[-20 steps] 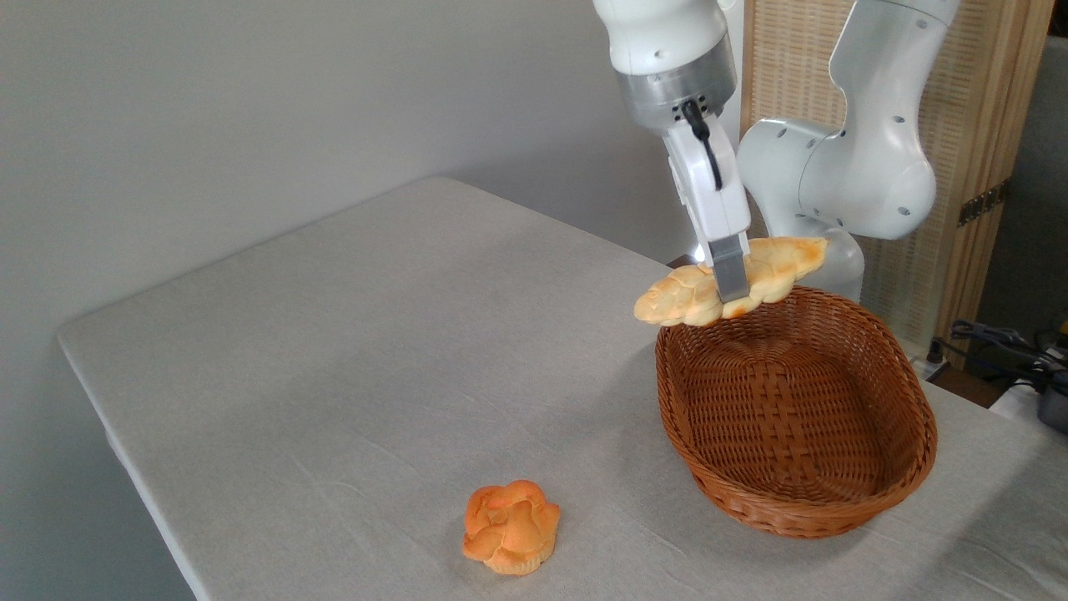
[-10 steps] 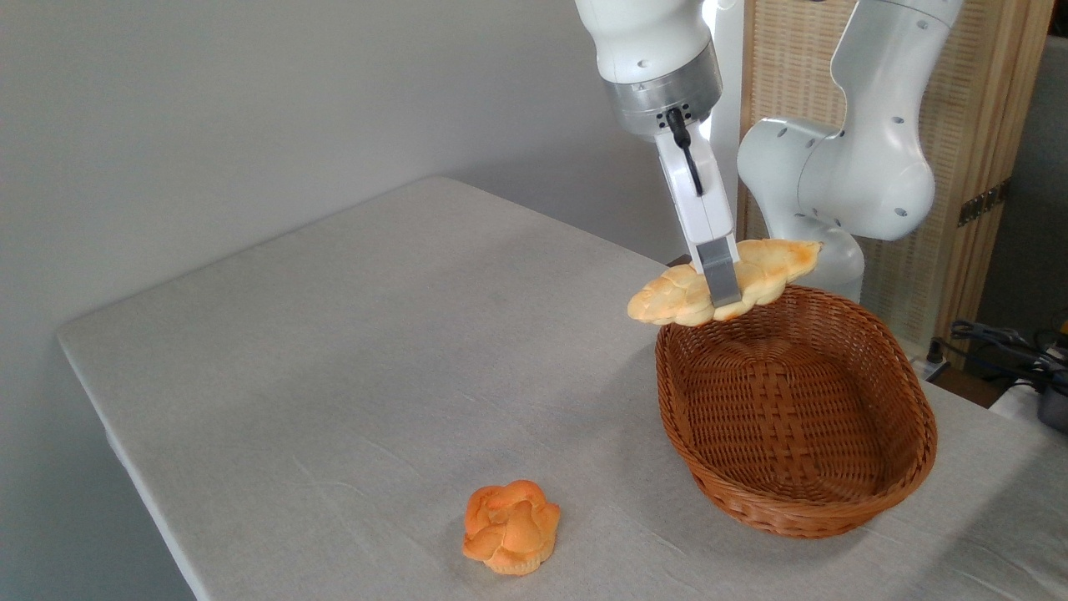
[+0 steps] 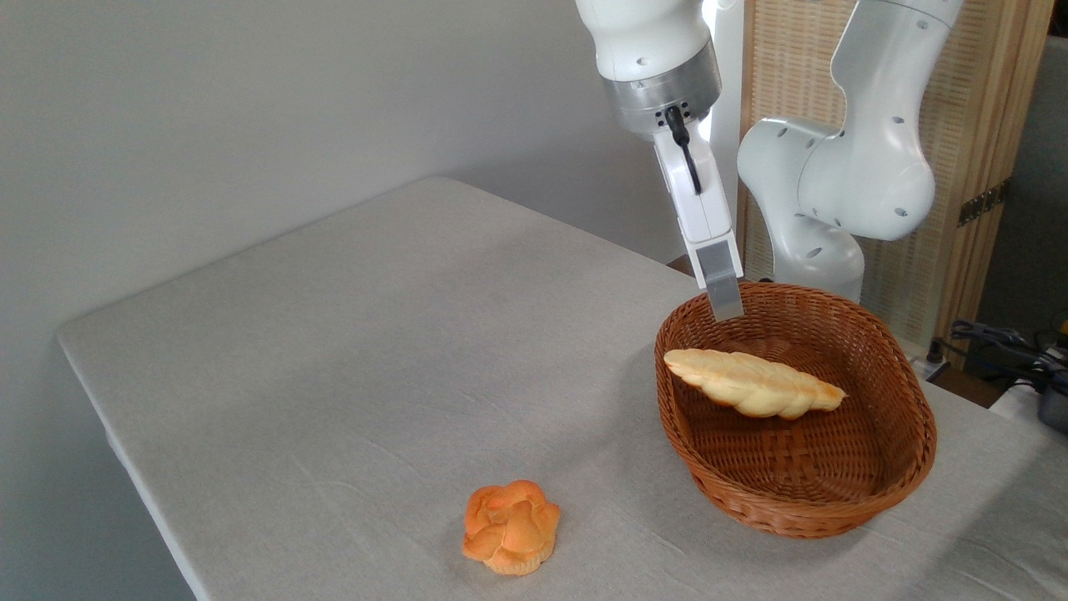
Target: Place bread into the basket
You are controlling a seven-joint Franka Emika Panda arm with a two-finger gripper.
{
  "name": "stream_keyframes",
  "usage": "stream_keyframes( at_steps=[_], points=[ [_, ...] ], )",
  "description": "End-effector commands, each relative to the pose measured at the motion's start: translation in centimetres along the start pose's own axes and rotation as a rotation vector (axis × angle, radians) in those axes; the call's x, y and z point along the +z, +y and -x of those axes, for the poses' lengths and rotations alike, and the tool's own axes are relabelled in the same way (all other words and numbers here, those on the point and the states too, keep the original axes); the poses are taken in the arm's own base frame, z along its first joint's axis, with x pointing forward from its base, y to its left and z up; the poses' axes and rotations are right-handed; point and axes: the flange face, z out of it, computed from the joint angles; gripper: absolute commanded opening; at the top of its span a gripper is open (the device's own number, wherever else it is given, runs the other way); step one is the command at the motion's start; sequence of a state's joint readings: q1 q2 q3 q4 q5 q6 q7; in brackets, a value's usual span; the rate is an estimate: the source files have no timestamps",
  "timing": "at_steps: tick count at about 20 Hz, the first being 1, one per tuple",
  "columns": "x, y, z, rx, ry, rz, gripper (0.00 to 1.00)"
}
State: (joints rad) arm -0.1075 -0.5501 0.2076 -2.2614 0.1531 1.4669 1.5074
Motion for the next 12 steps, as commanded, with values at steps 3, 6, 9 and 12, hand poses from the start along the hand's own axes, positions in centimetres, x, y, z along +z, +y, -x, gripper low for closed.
stream_keyframes(
  at_steps=[3,6,9,12],
  points=[
    [-8.7,-6.0,-0.8,-0.183,0.062,-0.163,1.00],
    [-11.7,-9.9,-1.9,-0.387,0.140,-0.183,1.00],
    [-13.0,-12.2,-2.9,-0.511,0.203,-0.185,1.00],
    [-14.1,-14.8,-3.8,-0.650,0.244,-0.192,1.00]
  ],
)
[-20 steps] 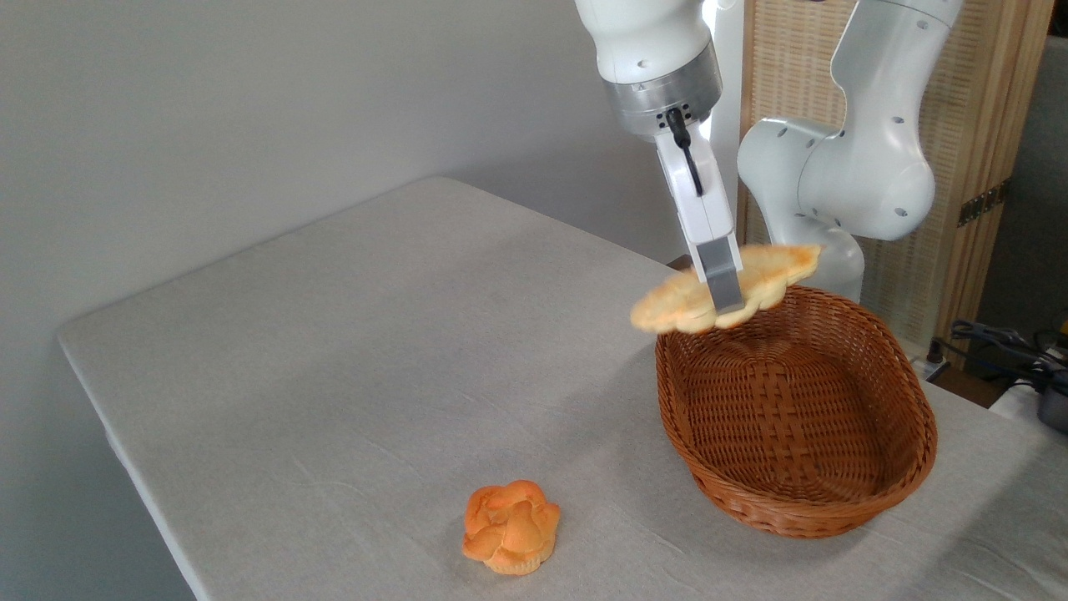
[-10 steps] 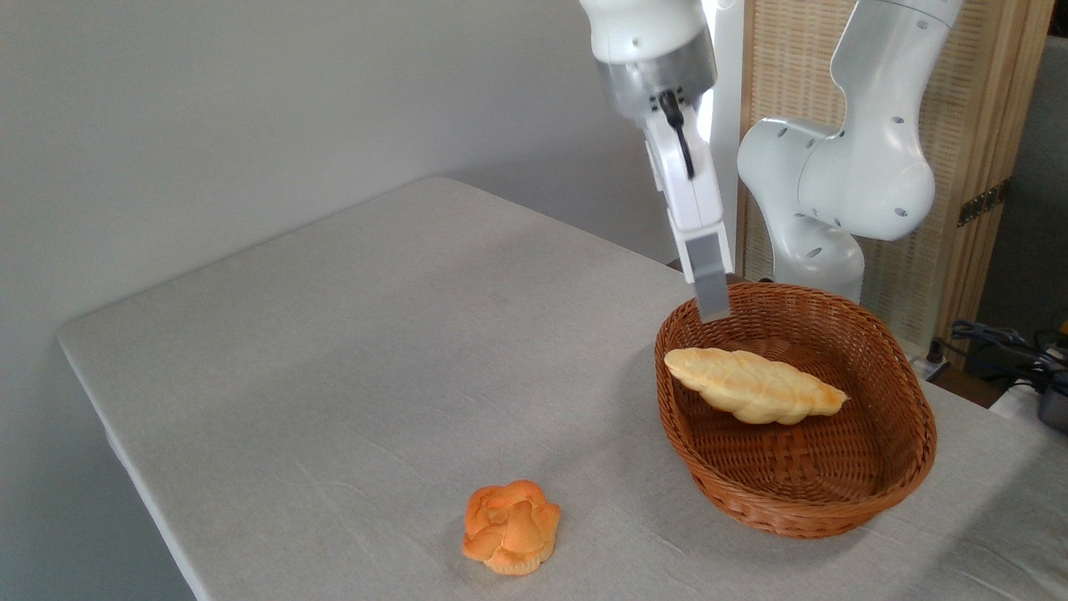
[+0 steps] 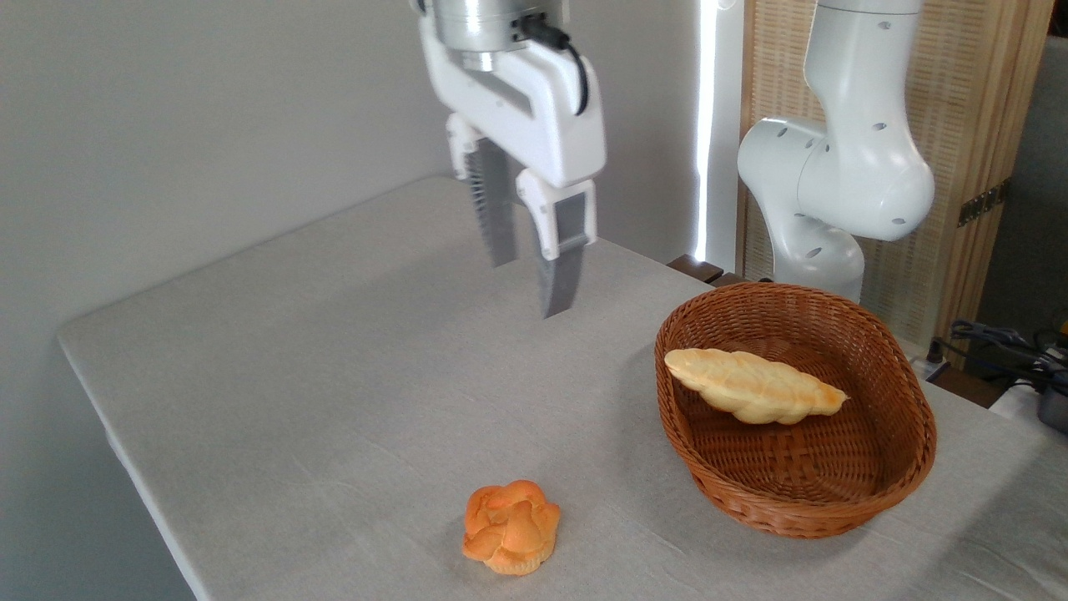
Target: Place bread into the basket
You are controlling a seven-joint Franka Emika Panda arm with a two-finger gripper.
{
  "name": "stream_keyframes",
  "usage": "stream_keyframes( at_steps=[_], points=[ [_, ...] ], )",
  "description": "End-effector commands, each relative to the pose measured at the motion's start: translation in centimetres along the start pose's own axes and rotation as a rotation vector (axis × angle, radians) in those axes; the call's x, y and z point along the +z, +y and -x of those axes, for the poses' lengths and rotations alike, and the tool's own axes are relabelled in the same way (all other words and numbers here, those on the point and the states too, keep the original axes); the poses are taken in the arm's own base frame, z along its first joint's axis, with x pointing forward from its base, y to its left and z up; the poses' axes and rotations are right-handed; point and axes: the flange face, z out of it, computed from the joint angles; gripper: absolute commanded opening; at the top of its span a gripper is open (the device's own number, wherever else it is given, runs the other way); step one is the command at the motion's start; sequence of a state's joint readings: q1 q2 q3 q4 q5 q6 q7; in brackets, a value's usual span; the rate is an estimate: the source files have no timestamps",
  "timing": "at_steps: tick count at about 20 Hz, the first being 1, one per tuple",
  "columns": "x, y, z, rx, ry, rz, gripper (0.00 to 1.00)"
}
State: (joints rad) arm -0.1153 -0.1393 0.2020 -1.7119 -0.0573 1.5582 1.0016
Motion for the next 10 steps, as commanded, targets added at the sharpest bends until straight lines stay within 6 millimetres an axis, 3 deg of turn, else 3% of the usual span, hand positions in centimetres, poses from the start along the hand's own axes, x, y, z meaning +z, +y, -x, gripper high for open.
stream_keyframes(
  at_steps=[1,5,10],
  points=[
    [-1.1,-2.3,-3.0,-0.158,0.031,-0.016,1.00],
    [0.0,-1.3,-6.9,-0.235,0.012,-0.013,1.00],
    [-0.1,-1.3,-7.9,-0.234,0.038,-0.052,1.00]
  ],
)
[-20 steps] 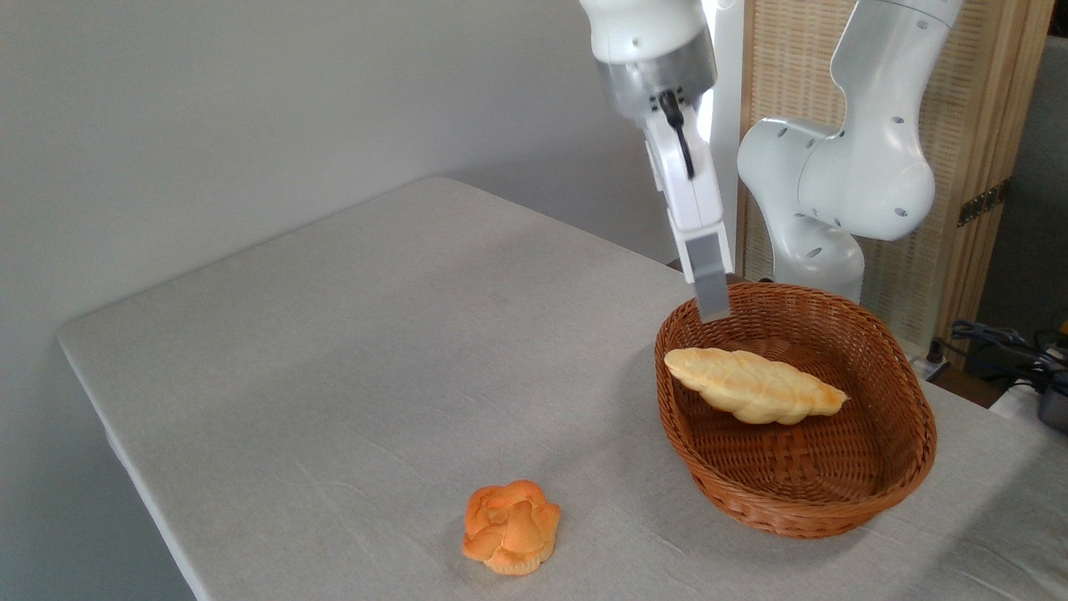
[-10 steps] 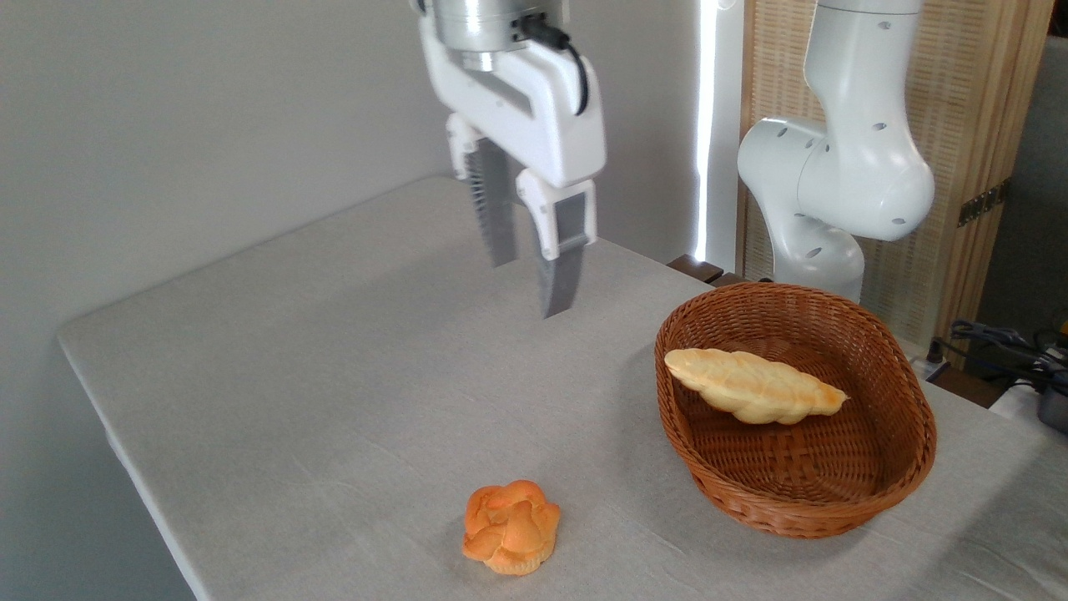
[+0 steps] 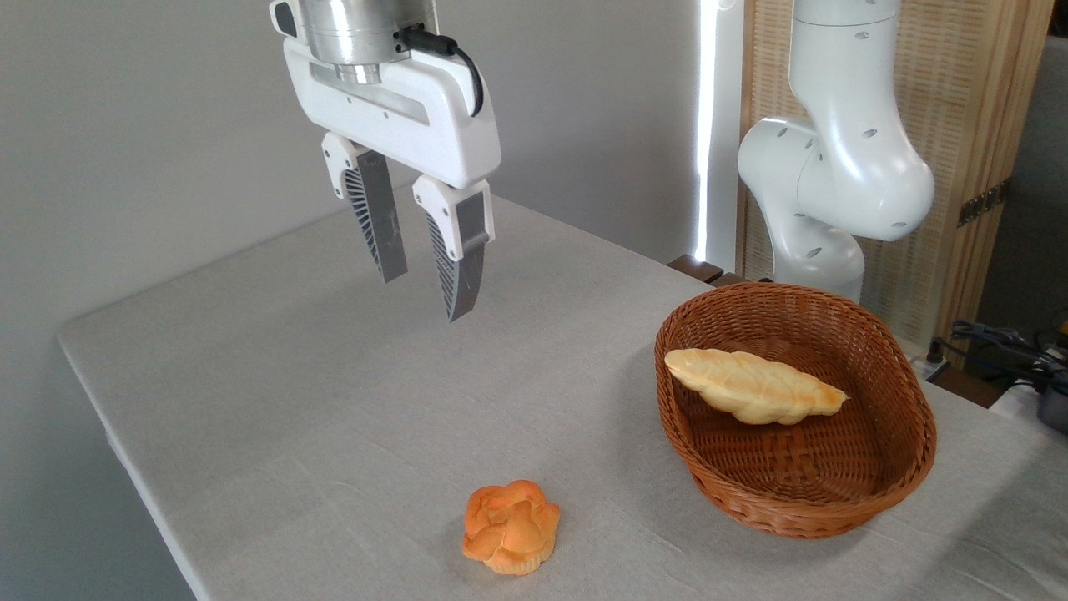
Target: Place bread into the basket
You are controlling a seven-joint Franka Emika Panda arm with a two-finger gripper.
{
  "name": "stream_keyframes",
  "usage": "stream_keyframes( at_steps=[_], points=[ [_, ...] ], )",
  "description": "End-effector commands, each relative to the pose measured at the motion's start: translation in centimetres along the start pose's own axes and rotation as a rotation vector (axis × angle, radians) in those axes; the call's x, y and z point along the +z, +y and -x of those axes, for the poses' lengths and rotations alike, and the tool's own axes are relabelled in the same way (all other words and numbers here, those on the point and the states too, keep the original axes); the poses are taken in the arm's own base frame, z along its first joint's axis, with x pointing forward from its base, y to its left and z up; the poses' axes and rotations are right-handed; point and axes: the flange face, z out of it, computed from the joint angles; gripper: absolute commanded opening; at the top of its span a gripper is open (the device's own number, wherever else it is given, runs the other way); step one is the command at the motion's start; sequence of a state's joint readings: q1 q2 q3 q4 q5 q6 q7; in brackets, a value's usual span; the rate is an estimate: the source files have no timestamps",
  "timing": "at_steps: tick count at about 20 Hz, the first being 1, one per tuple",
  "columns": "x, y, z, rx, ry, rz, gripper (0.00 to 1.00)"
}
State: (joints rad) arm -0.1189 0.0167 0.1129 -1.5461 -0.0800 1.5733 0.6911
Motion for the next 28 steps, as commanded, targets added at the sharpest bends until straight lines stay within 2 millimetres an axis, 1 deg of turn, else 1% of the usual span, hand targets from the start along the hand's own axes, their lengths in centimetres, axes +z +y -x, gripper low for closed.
stream_keyframes(
  at_steps=[1,4,7,12,13,14,16,18,21,23,24,28],
  points=[
    [-0.8,-0.6,-0.4,-0.014,0.043,-0.038,1.00],
    [-1.0,-0.9,-1.1,-0.008,0.087,-0.075,1.00],
    [-0.9,-1.0,-1.0,0.001,0.084,-0.075,1.00],
    [0.1,-0.2,-0.3,0.016,0.045,-0.042,1.00],
    [0.3,0.5,-0.2,0.027,0.024,-0.023,1.00],
    [0.5,0.7,0.0,0.039,0.005,-0.007,1.00],
    [0.6,1.0,0.1,0.050,-0.008,0.004,1.00],
    [0.5,0.6,0.3,0.044,-0.007,0.002,1.00],
    [0.6,0.9,0.1,0.065,-0.008,-0.001,1.00],
    [0.7,1.7,-0.5,0.097,-0.052,-0.047,1.00],
    [0.7,1.5,-0.3,0.090,-0.075,-0.072,1.00],
    [0.7,1.4,-0.1,0.083,-0.083,-0.068,1.00]
  ],
)
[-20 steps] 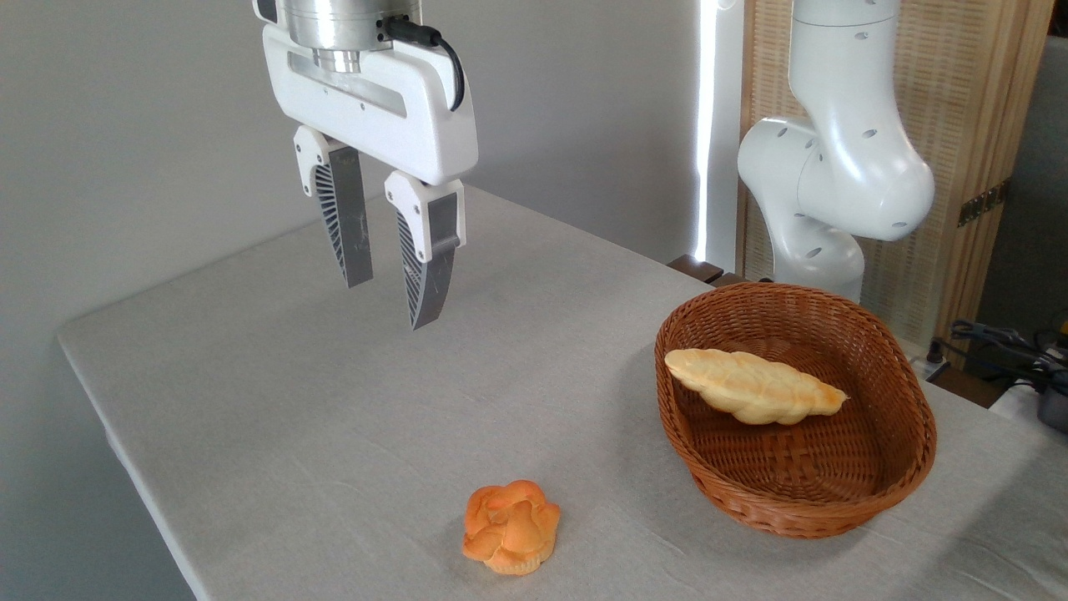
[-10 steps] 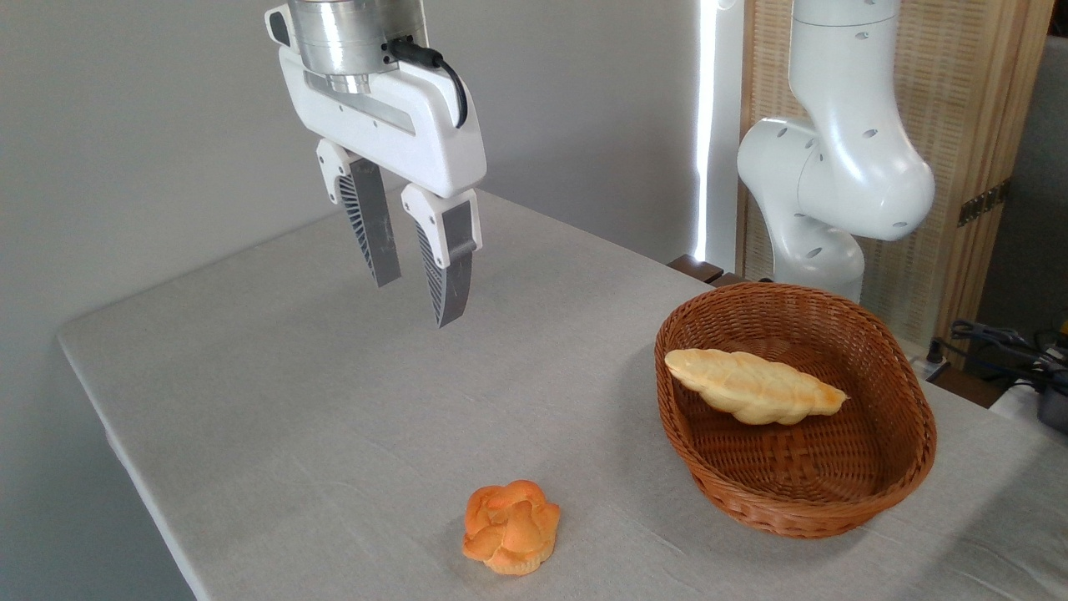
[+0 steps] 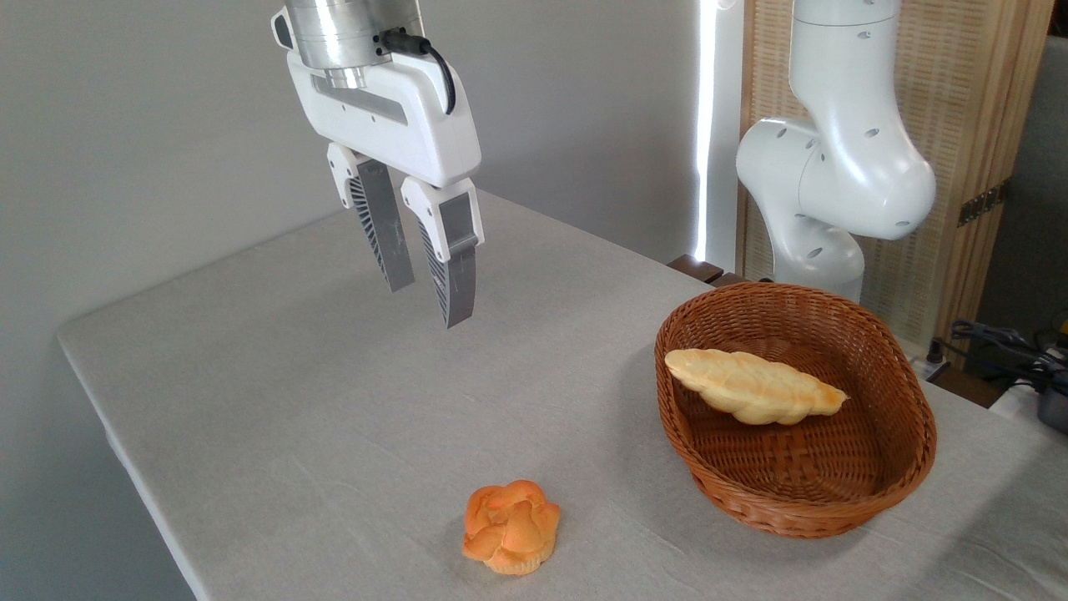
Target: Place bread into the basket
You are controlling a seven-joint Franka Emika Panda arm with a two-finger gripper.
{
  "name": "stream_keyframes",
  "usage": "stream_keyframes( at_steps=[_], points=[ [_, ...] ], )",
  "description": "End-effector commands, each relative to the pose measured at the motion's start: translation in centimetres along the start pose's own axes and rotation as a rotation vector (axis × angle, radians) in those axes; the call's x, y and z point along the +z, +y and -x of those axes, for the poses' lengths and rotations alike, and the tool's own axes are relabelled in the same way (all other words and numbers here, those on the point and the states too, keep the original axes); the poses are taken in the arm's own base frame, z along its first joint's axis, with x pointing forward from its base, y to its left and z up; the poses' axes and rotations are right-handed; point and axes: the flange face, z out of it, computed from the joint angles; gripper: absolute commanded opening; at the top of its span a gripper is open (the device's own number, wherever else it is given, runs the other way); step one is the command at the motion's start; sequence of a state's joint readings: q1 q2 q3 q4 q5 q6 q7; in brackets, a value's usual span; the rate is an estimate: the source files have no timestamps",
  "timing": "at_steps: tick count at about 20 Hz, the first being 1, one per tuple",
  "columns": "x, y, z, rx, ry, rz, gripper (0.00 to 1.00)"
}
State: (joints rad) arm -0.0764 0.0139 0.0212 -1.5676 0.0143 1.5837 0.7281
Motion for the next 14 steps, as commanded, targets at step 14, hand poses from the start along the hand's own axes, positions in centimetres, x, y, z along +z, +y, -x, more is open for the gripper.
stream_keyframes(
  at_steps=[14],
  points=[
    [-0.48,-0.63,1.46,-0.022,-0.007,-0.013,1.00]
  ],
)
